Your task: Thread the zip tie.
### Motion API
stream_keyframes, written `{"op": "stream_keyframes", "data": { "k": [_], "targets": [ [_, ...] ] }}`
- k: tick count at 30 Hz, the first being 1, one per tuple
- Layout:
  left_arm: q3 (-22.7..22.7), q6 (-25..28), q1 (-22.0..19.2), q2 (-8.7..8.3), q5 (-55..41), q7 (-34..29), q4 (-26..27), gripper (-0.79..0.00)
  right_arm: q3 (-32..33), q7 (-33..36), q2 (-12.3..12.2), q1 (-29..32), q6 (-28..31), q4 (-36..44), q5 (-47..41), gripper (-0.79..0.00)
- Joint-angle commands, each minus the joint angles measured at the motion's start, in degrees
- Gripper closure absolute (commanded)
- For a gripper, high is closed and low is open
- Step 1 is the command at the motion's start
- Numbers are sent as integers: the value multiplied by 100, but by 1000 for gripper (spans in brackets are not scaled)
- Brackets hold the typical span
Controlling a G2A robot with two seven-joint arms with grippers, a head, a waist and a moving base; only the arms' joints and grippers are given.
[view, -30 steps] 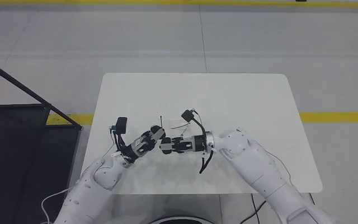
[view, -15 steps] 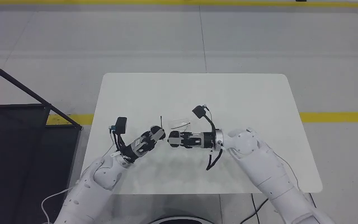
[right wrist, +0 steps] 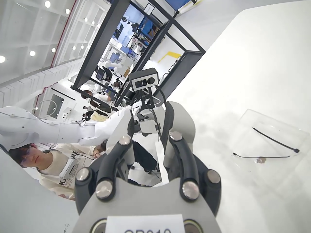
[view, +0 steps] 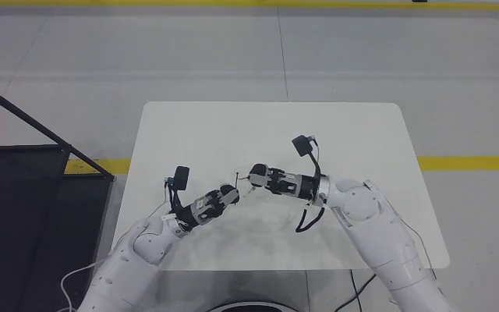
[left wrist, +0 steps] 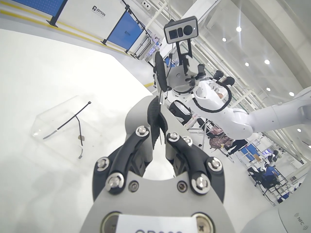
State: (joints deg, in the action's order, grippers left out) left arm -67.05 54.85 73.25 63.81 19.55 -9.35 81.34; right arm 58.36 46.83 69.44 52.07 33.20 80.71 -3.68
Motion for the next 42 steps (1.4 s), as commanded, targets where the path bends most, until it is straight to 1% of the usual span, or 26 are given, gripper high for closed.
{"op": "stream_keyframes", "data": {
  "k": [1, 6, 12, 15, 16, 17, 18, 22, 24, 26, 28, 29, 30, 31, 32, 33, 41, 42],
  "targets": [
    [16, 0, -14, 2, -18, -48, -10, 0, -51, 3, 10, -33, -69, 18, 48, -256],
    [56, 18, -45, 7, -38, -157, -30, 0, -180, -18, 46, -146, -181, -19, 104, -219],
    [72, 69, -66, 5, -23, -271, -51, 0, -283, -54, 85, -265, -230, -110, 110, -212],
    [70, 70, -67, 5, -51, -281, -64, 0, -317, -41, 95, -291, -219, -128, 109, -166],
    [69, 74, -69, 5, -54, -285, -68, 0, -324, -34, 97, -298, -213, -136, 107, -111],
    [69, 76, -71, 6, -57, -289, -71, 0, -330, -29, 99, -304, -212, -140, 109, -89],
    [68, 76, -71, 6, -66, -288, -77, 0, -336, -24, 101, -307, -211, -144, 100, -80],
    [66, 71, -81, 9, -104, -296, -86, 0, -350, -2, 106, -317, -208, -153, 90, -86],
    [65, 69, -81, 10, -108, -300, -85, 0, -356, 5, 108, -321, -207, -156, 98, -74],
    [64, 56, -82, 10, -103, -308, -83, 0, -361, 13, 110, -324, -204, -161, 88, 0],
    [55, 21, -87, 11, -38, -315, -68, 0, -362, 12, 112, -329, -192, -165, 84, 0],
    [55, -16, -76, 14, -28, -292, -62, -86, -363, 11, 113, -331, -188, -168, 84, 0],
    [60, -41, -70, 17, -28, -276, -50, -406, -359, 8, 113, -336, -191, -165, 88, 0],
    [61, -59, -67, 19, -22, -268, -42, -606, -357, 6, 113, -338, -197, -160, 91, 0],
    [61, -67, -66, 21, -17, -264, -36, -711, -356, 15, 112, -340, -194, -150, 98, 0],
    [58, -82, -67, 22, -12, -262, -34, -785, -352, 18, 111, -340, -198, -144, 108, 0],
    [-43, -72, -49, 18, -6, -170, 14, -785, -337, 132, 97, -346, -247, -84, 183, 0],
    [-66, -51, -40, 15, -6, -151, 21, -770, -336, 155, 95, -350, -241, -77, 182, 0]
  ]
}}
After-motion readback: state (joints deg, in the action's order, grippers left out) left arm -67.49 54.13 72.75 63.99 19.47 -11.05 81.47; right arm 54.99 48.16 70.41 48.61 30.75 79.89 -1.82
